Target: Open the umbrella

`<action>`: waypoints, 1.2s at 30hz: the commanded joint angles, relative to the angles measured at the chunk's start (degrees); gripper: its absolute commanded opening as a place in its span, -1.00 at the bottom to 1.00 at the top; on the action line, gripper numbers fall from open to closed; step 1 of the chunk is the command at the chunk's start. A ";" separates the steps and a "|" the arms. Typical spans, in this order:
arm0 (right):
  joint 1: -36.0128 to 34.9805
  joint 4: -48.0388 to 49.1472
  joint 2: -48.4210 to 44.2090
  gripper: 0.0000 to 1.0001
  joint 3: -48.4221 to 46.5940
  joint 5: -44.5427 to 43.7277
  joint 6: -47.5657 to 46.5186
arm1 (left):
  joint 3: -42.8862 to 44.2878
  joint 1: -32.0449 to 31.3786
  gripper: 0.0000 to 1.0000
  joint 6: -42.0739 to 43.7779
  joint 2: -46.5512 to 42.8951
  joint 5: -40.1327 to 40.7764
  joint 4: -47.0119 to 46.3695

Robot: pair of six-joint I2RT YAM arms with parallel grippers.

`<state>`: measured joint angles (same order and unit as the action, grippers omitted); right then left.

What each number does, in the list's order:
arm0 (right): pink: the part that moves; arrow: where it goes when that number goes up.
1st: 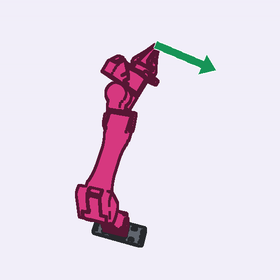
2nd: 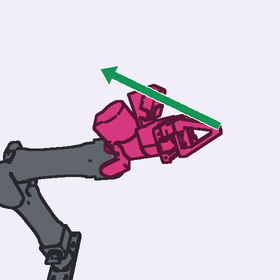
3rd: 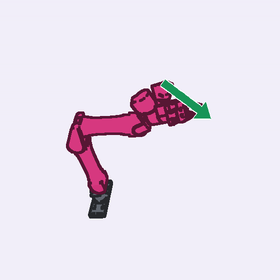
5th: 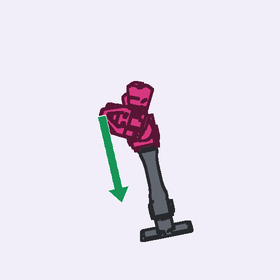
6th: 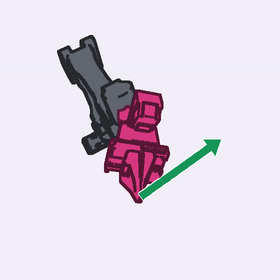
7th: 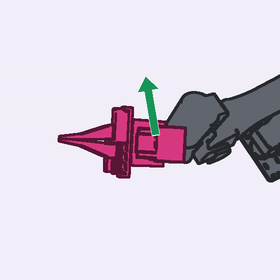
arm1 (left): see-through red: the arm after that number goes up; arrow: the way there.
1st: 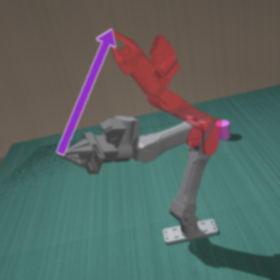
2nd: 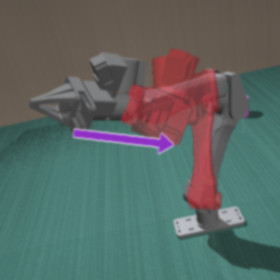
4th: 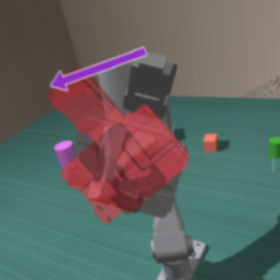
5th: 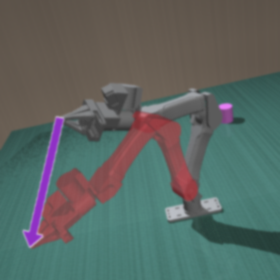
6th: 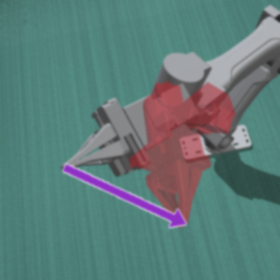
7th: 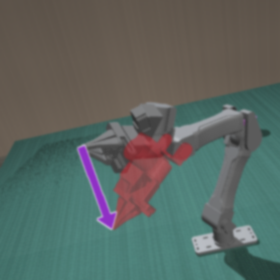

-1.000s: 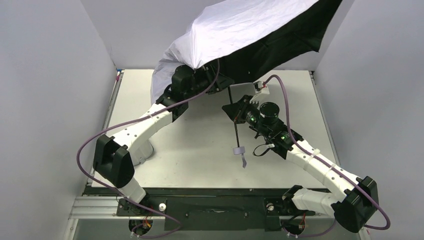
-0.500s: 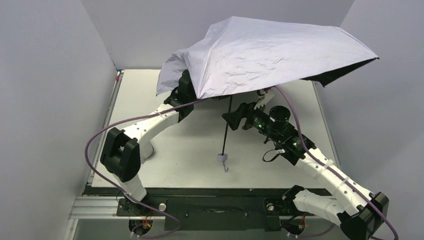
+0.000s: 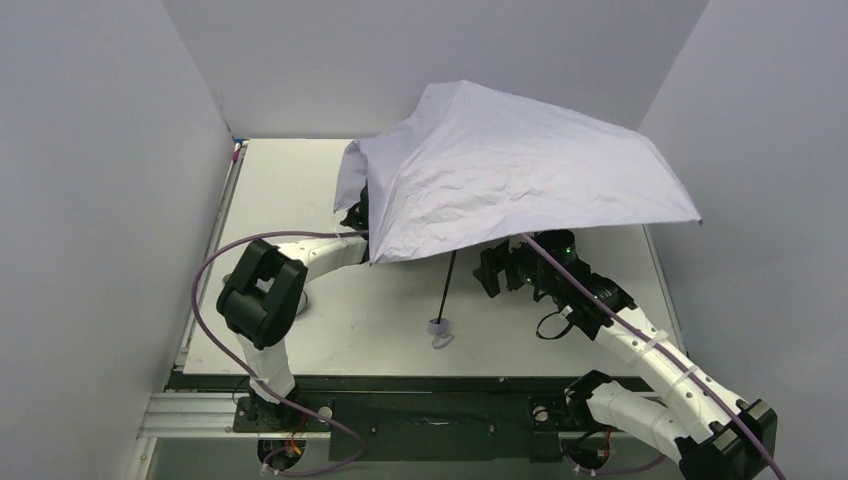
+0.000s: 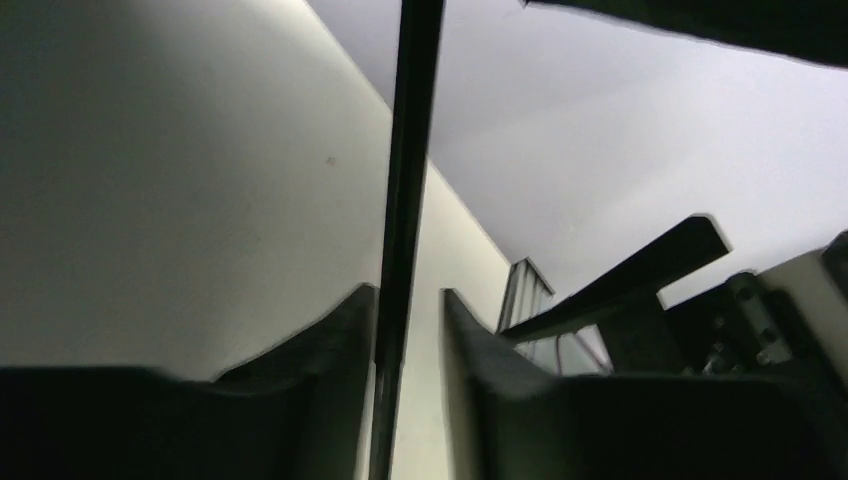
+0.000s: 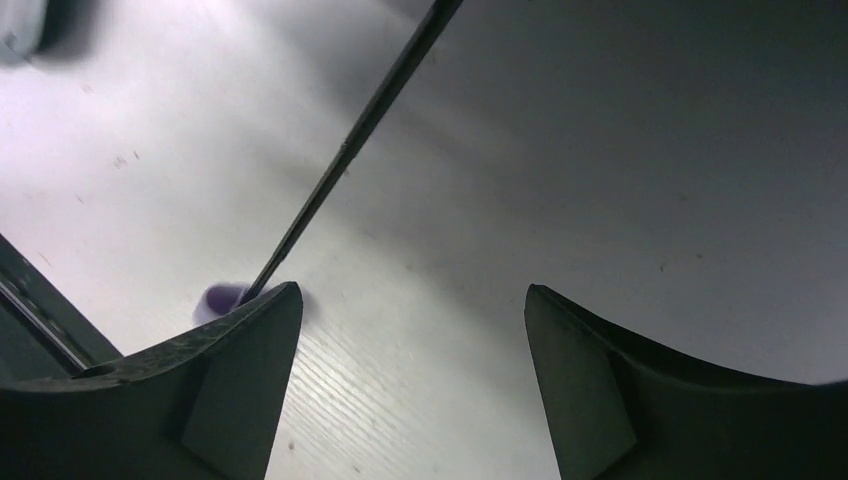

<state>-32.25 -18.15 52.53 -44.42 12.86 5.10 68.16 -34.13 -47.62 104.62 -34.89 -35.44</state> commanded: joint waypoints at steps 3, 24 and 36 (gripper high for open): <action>0.39 -2.75 -2.36 0.54 1.21 -1.52 -10.36 | -6.39 1.34 0.05 1.80 -3.08 -3.32 -4.26; 0.74 -11.41 -4.01 0.62 3.20 -2.98 -23.70 | -27.93 4.83 0.94 32.81 -32.82 7.23 39.65; 0.83 -19.05 -10.87 0.67 6.83 -6.03 -32.69 | -38.13 7.60 0.94 30.69 -53.53 10.19 51.40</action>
<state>-31.86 -35.14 44.75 -39.38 10.22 -24.64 32.01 -28.21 -15.59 59.86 -25.87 12.95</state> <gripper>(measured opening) 0.831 0.969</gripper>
